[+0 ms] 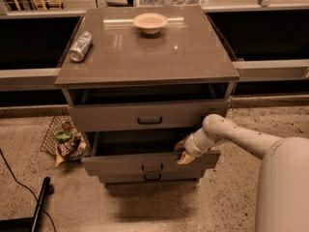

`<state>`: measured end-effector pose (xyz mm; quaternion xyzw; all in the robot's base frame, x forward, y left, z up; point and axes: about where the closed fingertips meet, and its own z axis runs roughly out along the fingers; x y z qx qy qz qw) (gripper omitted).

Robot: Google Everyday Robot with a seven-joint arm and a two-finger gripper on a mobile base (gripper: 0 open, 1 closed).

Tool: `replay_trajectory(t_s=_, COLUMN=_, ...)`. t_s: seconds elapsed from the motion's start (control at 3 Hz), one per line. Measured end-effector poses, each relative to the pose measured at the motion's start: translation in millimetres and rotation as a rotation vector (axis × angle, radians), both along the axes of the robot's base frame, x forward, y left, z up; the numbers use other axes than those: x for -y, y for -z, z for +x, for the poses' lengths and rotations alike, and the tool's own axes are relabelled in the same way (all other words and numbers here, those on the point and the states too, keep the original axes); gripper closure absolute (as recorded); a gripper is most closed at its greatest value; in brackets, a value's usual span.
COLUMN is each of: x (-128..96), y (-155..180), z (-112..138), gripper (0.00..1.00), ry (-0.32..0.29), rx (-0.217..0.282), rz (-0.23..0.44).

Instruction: Open middle drawer

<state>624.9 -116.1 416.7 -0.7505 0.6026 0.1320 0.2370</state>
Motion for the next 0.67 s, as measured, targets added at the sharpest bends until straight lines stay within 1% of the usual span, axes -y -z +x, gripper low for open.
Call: replay_trajectory(t_s=0.67, x=0.0, y=0.0, z=0.0, gripper=0.34, ry=0.0, rx=0.0, rz=0.0)
